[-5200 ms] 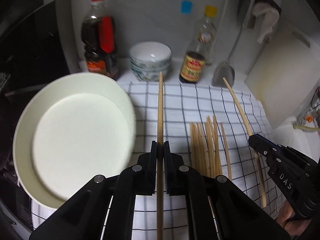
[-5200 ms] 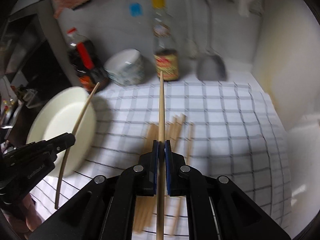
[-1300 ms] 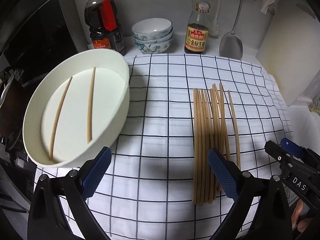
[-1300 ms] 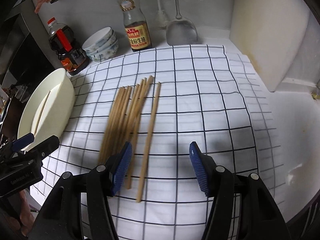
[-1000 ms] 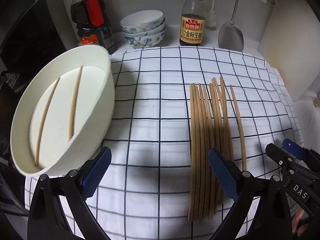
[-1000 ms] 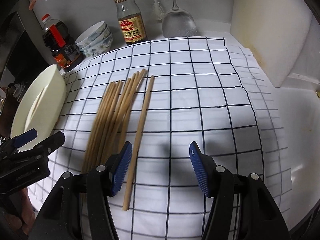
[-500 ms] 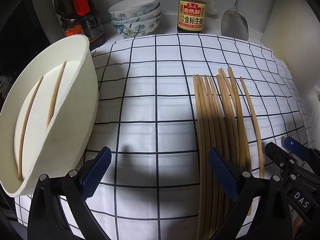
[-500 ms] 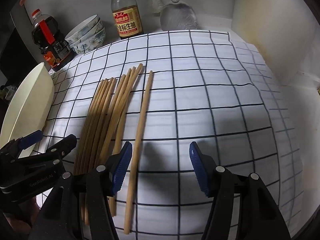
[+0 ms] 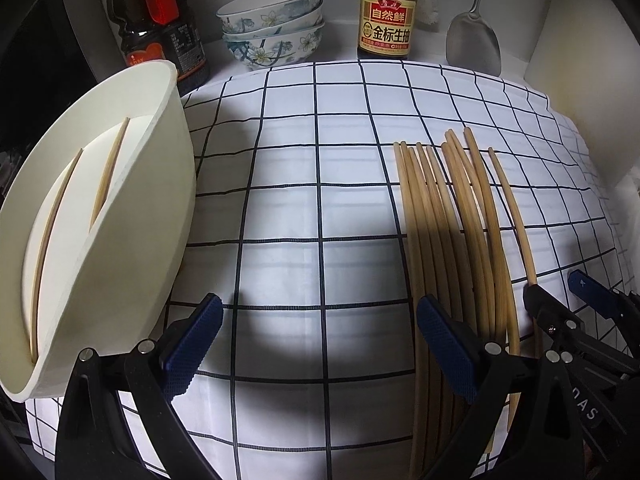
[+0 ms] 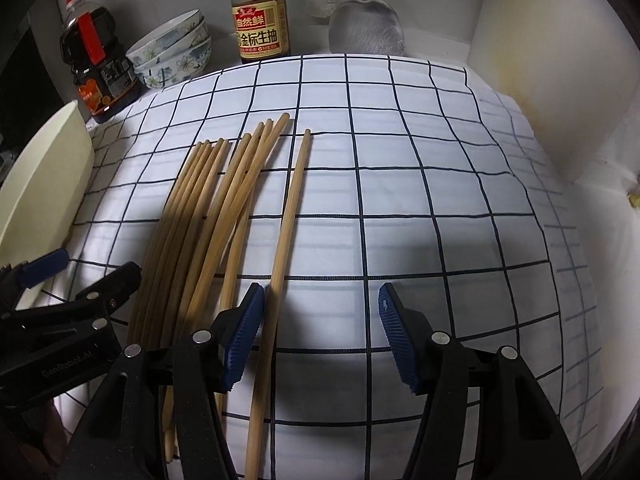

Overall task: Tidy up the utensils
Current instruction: 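Return the right tool to the chopsticks and close on another chopstick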

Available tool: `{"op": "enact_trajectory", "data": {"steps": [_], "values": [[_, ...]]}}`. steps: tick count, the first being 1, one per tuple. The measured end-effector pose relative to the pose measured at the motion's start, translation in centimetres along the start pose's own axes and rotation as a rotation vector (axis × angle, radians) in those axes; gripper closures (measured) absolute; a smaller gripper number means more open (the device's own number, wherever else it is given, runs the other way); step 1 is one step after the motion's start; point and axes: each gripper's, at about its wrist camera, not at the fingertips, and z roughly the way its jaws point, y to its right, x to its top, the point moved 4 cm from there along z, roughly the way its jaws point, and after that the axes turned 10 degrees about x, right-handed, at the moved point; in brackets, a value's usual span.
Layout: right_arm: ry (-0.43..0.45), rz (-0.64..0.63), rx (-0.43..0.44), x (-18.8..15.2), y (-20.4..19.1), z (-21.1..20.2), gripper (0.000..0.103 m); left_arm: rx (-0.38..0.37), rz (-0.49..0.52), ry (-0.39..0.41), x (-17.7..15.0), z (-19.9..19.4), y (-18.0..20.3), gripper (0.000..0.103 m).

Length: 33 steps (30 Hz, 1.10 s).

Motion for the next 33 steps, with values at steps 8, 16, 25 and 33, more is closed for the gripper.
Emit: {"op": "enact_trajectory", "data": {"steps": [8, 16, 25, 33], "values": [[0.014, -0.006, -0.010, -0.1, 0.3, -0.1, 0.046, -0.003, -0.010, 0.005, -0.1, 0.0, -0.3, 0.007], [0.015, 0.013, -0.011, -0.5, 1.3, -0.6, 0.046, -0.006, -0.016, 0.005, -0.3, -0.2, -0.1, 0.007], [0.018, 0.021, -0.020, -0.6, 1.6, -0.7, 0.046, 0.000, 0.008, 0.012, -0.2, -0.1, 0.8, 0.006], [0.018, 0.018, -0.022, -0.5, 1.4, -0.7, 0.046, -0.009, 0.002, -0.009, -0.4, 0.2, 0.6, 0.007]]}}
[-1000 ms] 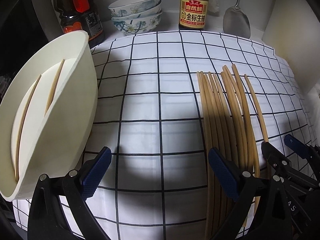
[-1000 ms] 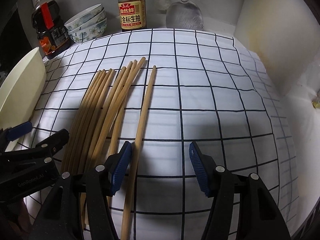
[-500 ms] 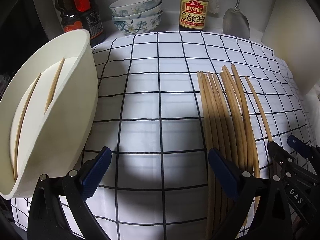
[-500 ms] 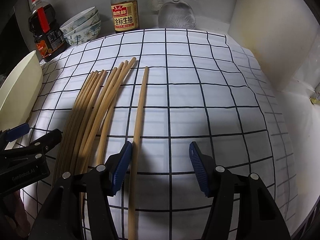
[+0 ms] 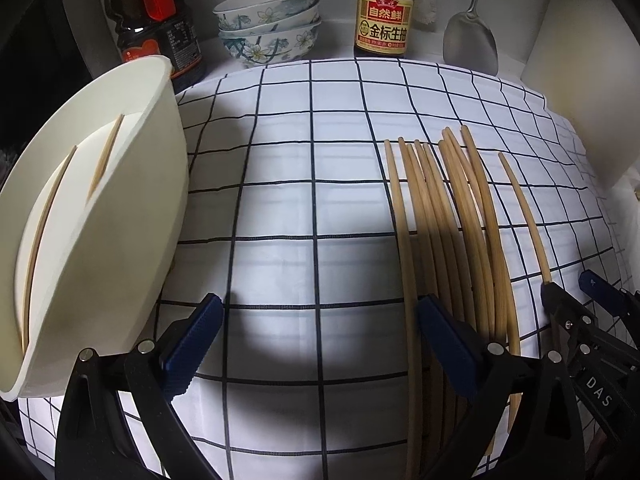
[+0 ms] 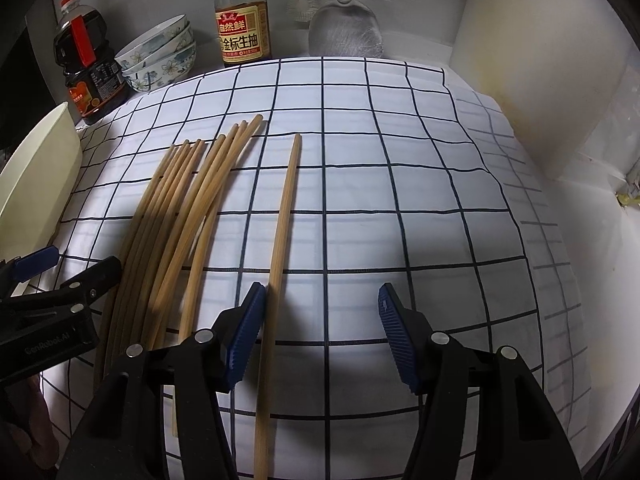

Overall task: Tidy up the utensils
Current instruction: 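Return the right tool to the chopsticks and close on another chopstick, then lift the chopstick with the right tool and carry it over the tray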

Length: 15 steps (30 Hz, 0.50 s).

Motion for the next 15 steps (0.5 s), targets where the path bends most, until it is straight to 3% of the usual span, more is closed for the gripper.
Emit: {"op": "enact_trajectory", "data": {"steps": [6, 8, 12, 14, 15], "values": [[0.004, -0.021, -0.003, 0.4, -0.5, 0.4, 0.046, -0.020, -0.016, 0.000, 0.5, 0.4, 0.1, 0.010], [0.005, -0.025, 0.006, 0.4, -0.5, 0.4, 0.049, -0.027, -0.004, 0.014, 0.6, 0.2, 0.4, 0.019], [0.004, -0.058, 0.035, 0.3, -1.4, 0.3, 0.068, -0.045, 0.016, 0.032, 0.5, -0.4, 1.0, 0.036], [0.001, -0.067, 0.045, 0.3, -1.7, 0.3, 0.075, -0.053, 0.025, 0.038, 0.5, -0.7, 1.2, 0.049], [-0.002, -0.071, 0.046, 0.3, -1.8, 0.3, 0.084, -0.058, 0.031, 0.041, 0.5, -0.8, 1.4, 0.059]]}}
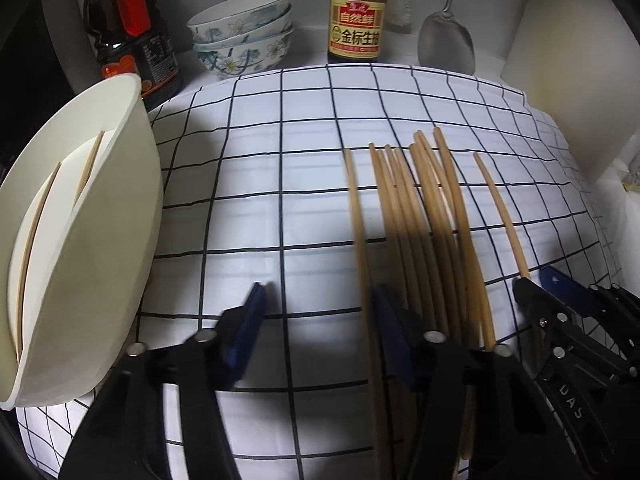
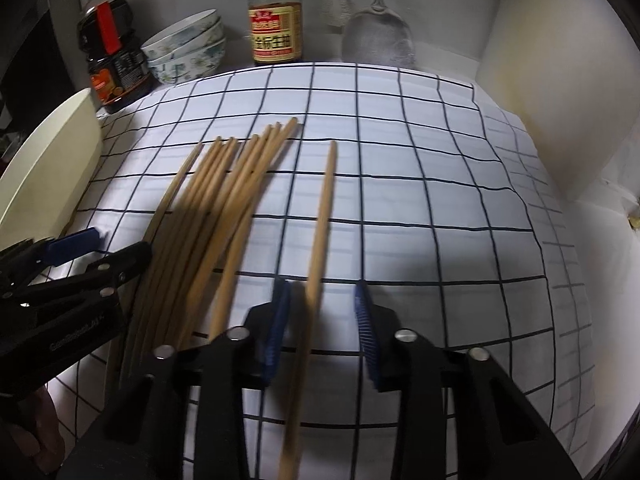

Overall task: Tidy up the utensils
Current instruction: 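Lift the chopstick with the right tool and carry it over the tray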

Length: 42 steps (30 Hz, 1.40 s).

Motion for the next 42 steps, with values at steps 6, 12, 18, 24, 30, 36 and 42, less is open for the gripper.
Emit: {"op": "enact_trajectory", "data": {"steps": [6, 12, 18, 24, 30, 36, 42], "values": [[-0.013, 0.030, 0.031, -0.1, 0.6, -0.2, 0.097, -0.018, 0.027, -0.005, 0.1, -0.3, 0.6, 0.096], [-0.005, 0.084, 0.074, -0.3, 1.1, -1.4, 0.097, -0.063, 0.011, -0.048, -0.3, -0.7, 0.3, 0.096], [0.033, 0.095, 0.099, 0.6, 1.0, -4.2, 0.097, -0.089, -0.003, -0.040, -0.2, -2.9, -0.1, 0.096], [0.073, 0.053, 0.155, 1.9, -0.1, -7.1, 0.097, -0.085, -0.045, -0.002, 0.7, -6.9, -1.3, 0.096], [0.073, -0.005, 0.213, 3.9, -2.6, -8.4, 0.097, -0.054, -0.125, 0.049, 1.5, -10.6, -4.7, 0.096], [0.111, -0.057, 0.261, 6.2, -8.2, -9.7, 0.097, -0.037, -0.182, 0.092, 2.1, -12.5, -10.3, 0.096], [0.096, -0.082, 0.340, 8.7, -16.2, -7.9, 0.097, 0.006, -0.214, 0.124, 2.6, -12.1, -18.0, 0.096]]}}
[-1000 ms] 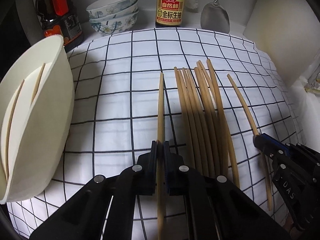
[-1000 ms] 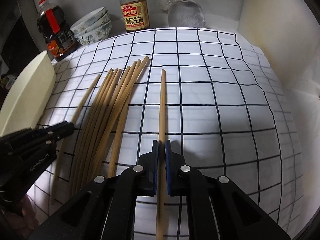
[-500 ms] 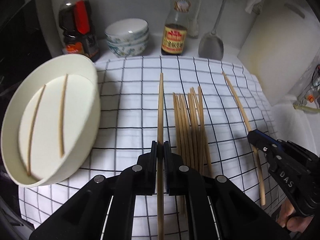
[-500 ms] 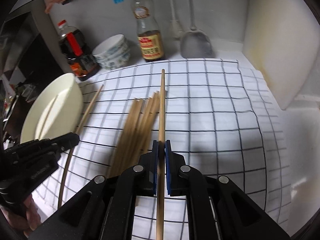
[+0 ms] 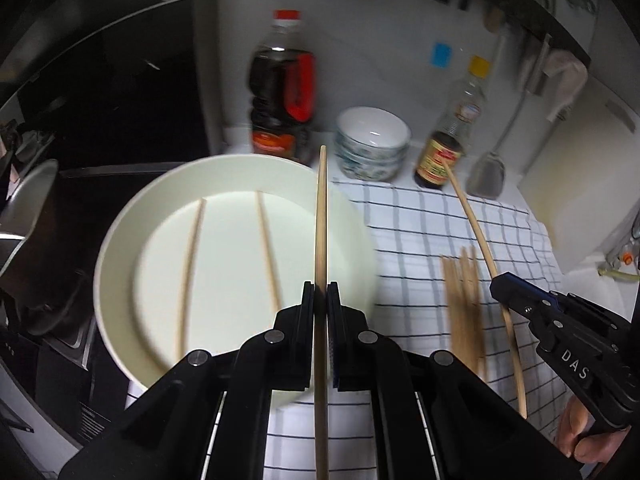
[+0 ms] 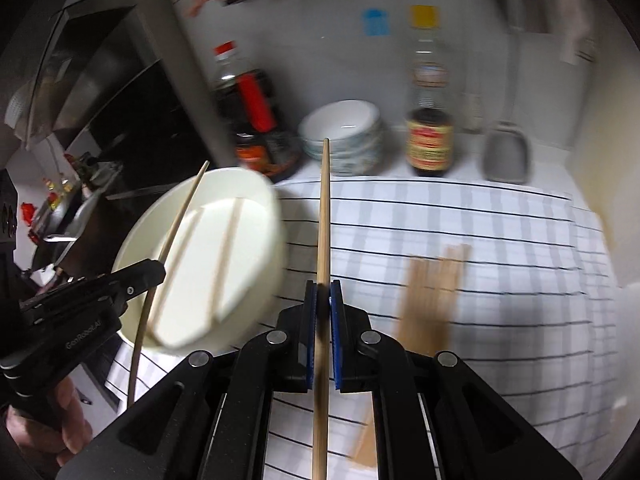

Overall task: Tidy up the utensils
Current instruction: 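Lift the chopstick with the right tool and carry it over the tray, then lower the chopstick into the tray and open the right tool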

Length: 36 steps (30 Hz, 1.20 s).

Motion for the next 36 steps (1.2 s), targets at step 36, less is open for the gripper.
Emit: {"op": "enact_trajectory", "data": {"steps": [36], "values": [[-0.278, 0.089, -0.023, 2.4, -7.1, 19.2, 0.096, 0.001, -0.051, -0.202, 1.0, 14.2, -11.3, 0.096]]}}
